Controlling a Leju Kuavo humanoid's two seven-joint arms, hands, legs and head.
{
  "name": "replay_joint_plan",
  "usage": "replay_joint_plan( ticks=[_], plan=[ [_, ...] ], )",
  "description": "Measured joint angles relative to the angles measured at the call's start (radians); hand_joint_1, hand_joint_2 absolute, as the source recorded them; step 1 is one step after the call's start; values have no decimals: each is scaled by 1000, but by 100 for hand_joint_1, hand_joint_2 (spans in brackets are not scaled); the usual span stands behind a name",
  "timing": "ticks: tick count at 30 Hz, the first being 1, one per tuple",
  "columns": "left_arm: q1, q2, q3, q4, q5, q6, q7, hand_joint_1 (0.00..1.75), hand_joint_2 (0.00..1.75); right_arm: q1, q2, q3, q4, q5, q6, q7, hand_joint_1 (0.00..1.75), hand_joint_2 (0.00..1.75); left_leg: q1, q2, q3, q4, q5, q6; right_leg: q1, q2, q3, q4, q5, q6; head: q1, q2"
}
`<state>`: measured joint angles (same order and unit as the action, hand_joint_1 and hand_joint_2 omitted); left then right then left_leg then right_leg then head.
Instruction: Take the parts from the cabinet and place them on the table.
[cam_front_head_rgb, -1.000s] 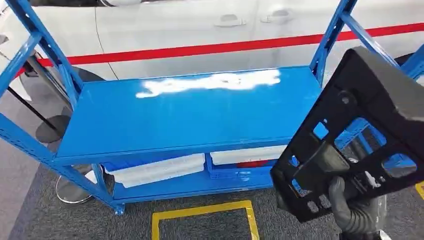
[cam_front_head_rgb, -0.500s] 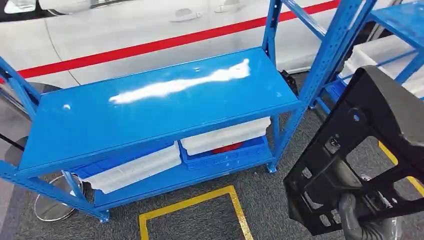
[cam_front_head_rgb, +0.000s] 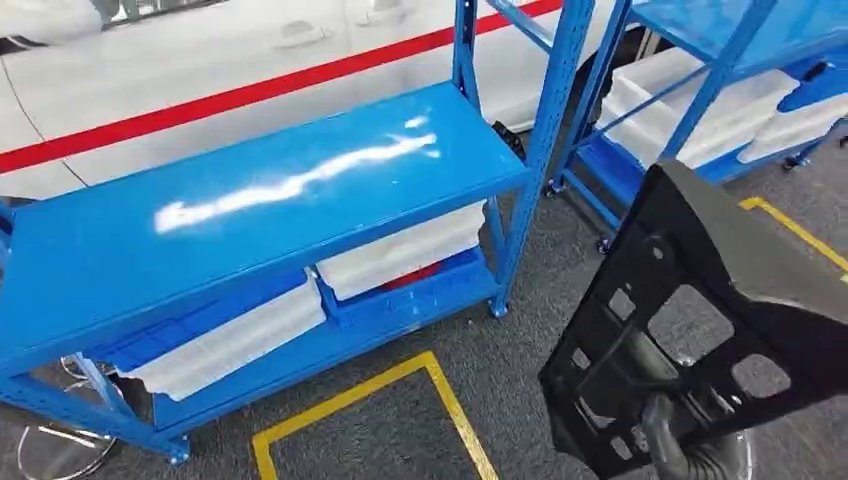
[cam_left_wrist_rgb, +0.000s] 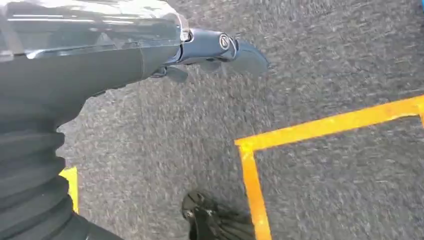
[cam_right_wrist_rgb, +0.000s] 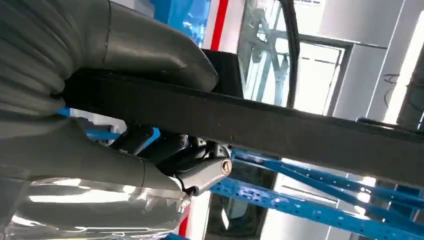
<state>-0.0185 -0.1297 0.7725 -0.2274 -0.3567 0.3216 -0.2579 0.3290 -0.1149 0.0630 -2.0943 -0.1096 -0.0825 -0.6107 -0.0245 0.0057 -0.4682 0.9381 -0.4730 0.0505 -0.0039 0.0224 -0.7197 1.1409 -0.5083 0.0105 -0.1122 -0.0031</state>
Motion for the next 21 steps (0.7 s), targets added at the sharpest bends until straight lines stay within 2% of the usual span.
replay_joint_plan(
  ticks=[1,2,3,4,5,6,7,8,9,10,11,12,13,14,15,16,17,18,19,20,21],
  plan=[
    [3,-3,4,0,1,3,-1,0,175,-2,-11,10,7,-17,-13,0,175,175,0,15,-12,3,7,2,-6,-9,-12,66,-43,7,0,0],
    [4,-5,8,0,2,8,-4,0,175,-2,-29,19,15,-40,-30,-5,175,175,0,33,-27,9,14,-1,-14,-13,-21,134,-62,16,0,0],
    [3,-6,14,0,3,13,-6,0,175,-2,-49,30,24,-61,-47,-10,175,175,2,49,-43,16,20,-5,-23,-16,-17,170,-45,25,0,0],
    [2,-9,21,0,7,17,-8,0,175,-2,-70,40,32,-81,-63,-14,175,175,5,66,-60,26,24,-10,-33,-20,7,163,-8,35,0,0],
    [1,-11,25,0,10,21,-10,0,175,-1,-85,47,37,-90,-70,-18,175,175,8,77,-71,36,27,-14,-41,-26,38,132,21,43,0,0],
    [0,-13,30,0,12,32,-10,0,175,-1,-103,58,44,-106,-80,-25,175,175,13,94,-93,55,28,-20,-53,-48,108,48,42,57,0,0],
    [-4,-12,34,-1,14,42,-9,0,175,-3,-113,67,49,-115,-87,-32,175,175,11,102,-107,79,26,-30,-62,-98,167,-37,8,71,0,0],
    [-1,-12,40,-3,16,51,-9,0,175,-8,-122,76,55,-121,-91,-35,175,175,9,109,-127,94,22,-39,-44,-129,192,-80,-23,69,0,0],
    [-3,-15,46,-3,20,65,-6,0,175,-4,-130,85,60,-127,-96,-41,175,175,5,119,-123,102,20,-44,-42,-102,176,-64,-15,39,-7,0],
    [-6,-20,51,-3,23,82,-5,0,175,-2,-138,97,64,-137,-103,-50,175,175,7,130,-122,110,22,-47,-43,-92,173,-70,-21,15,-6,0],
    [-6,-24,56,-3,26,98,-4,0,175,-2,-145,109,67,-150,-112,-56,175,175,11,138,-123,108,28,-54,-38,-82,166,-68,-15,5,-6,0],
    [-4,-31,61,-3,29,114,-3,0,175,-3,-153,126,72,-162,-119,-62,175,175,18,145,-129,112,34,-64,-35,-70,154,-71,-3,-10,-6,0],
    [-5,-33,68,-3,31,124,-2,0,175,-3,-159,140,74,-170,-125,-66,175,175,25,96,-137,128,1,-77,-35,-64,141,-71,9,-20,-7,0],
    [-2,-41,74,-3,32,132,-1,0,175,-9,-164,151,77,-180,-127,-68,175,175,25,44,-151,167,-60,-77,-33,-52,125,-72,22,-25,-6,0],
    [1,-46,76,-3,32,143,2,0,175,-16,-167,164,82,-189,-130,-72,175,175,25,16,-169,233,-125,-74,-28,-40,107,-72,35,-31,-7,0],
    [3,-52,79,-3,32,151,5,0,175,-20,-169,176,86,-196,-132,-75,175,175,25,4,-186,306,-175,-68,-23,-25,90,-71,48,-35,-7,0],
    [4,-56,83,-3,32,160,9,0,175,-24,-173,191,92,-205,-132,-79,175,175,24,0,-196,372,-208,-59,-16,-9,72,-71,62,-38,-7,0],
    [4,-60,87,-3,32,171,13,0,175,-27,-177,204,99,-212,-131,-81,175,175,19,0,-190,402,-209,-50,-10,5,55,-71,74,-40,-7,0],
    [3,-63,92,-3,32,180,17,0,175,-33,-182,218,110,-220,-129,-81,175,175,12,-2,-164,389,-186,-39,-7,19,41,-71,86,-40,-7,0],
    [2,-64,96,-3,32,188,21,0,175,-39,-185,228,120,-226,-125,-81,175,175,4,-5,-126,344,-151,-29,-6,33,30,-71,97,-40,-7,0],
    [0,-67,99,-3,33,198,29,0,175,-50,-188,241,132,-231,-117,-81,175,175,-6,-16,-65,258,-110,-15,-5,48,18,-71,111,-40,-7,0]
  ],
)
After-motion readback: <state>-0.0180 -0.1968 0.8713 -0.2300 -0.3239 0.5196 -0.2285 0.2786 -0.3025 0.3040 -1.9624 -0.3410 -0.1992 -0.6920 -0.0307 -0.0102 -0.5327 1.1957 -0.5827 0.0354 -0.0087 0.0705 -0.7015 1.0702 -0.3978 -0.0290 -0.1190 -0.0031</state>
